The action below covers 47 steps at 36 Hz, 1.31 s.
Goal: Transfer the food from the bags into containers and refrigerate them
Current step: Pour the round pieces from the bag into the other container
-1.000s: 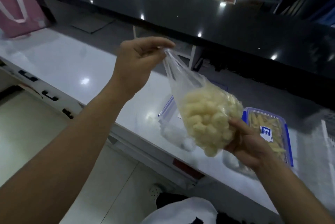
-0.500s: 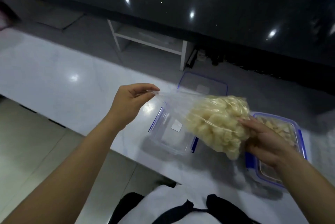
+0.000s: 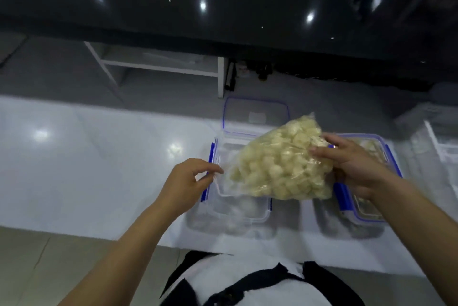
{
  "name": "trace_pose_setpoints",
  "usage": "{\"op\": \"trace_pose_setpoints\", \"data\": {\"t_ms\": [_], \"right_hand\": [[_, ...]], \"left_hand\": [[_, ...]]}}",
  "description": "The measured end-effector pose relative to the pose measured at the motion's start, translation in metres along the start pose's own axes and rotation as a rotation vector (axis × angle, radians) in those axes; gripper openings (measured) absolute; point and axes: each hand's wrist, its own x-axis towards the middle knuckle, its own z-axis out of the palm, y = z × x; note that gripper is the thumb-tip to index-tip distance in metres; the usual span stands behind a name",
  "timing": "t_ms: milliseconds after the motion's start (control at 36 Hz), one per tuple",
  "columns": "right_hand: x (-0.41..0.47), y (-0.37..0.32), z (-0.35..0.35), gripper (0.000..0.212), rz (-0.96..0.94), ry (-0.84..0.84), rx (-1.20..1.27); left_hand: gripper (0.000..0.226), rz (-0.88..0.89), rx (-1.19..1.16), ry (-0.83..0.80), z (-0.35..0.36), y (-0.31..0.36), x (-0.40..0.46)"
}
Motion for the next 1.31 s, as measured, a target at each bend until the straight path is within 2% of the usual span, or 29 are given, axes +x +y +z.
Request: {"op": "trace_pose_setpoints", "data": {"t_ms": [139, 222, 333, 389, 444, 528, 583, 667, 806, 972, 1056, 1167, 1306], "right_hand": [[-0.006, -0.005, 0.018, 0.050, 0.000, 0.079, -0.014], [-0.010, -0.012, 0.033, 0.057, -0.017, 0.122, -0.036], [-0.013, -0.022, 0.066, 0.047, -0.104, 0.210, -0.121], [-0.011, -0.022, 0.087, 0.043, -0.164, 0.262, -0.211], [-0.008, -0.019, 0.108, 0.045, -0.198, 0.291, -0.424], [-0.005, -0.009, 0.132, 0.060, -0.174, 0.280, -0.860], [-0.006, -0.002, 0.140, 0.061, -0.159, 0.266, -0.968], [-0.014, 0.006, 0.139, 0.058, -0.163, 0.267, -0.912], [-0.039, 0.027, 0.122, 0.054, -0.201, 0.361, -0.727], [-0.065, 0.061, 0.123, 0.033, -0.289, 0.471, -0.533], [-0.067, 0.067, 0.131, 0.032, -0.329, 0.498, -0.466], [-0.062, 0.067, 0.133, 0.032, -0.343, 0.534, -0.439], [-0.056, 0.059, 0.135, 0.015, -0.391, 0.580, -0.375]], "left_hand": [[0.024, 0.255, 0.212, 0.018, 0.006, -0.001, 0.003], [0.025, 0.304, 0.267, 0.022, 0.009, -0.003, 0.006], [0.022, 0.360, 0.320, -0.036, 0.006, -0.003, 0.014], [0.021, 0.341, 0.354, -0.035, 0.001, -0.002, 0.020], [0.017, 0.263, 0.305, 0.005, -0.006, -0.002, 0.028], [0.019, 0.113, 0.031, 0.045, -0.019, 0.004, 0.044], [0.021, 0.031, -0.130, 0.005, -0.025, 0.009, 0.055], [0.033, -0.004, -0.213, -0.074, -0.026, 0.012, 0.068], [0.040, -0.005, -0.173, -0.192, -0.021, 0.008, 0.083], [0.040, -0.104, -0.218, -0.140, -0.016, -0.004, 0.094], [0.041, -0.158, -0.210, -0.124, -0.015, -0.008, 0.100], [0.033, -0.240, -0.266, -0.088, -0.015, -0.010, 0.105], [0.006, -0.304, -0.374, -0.132, -0.012, -0.005, 0.115]]}}
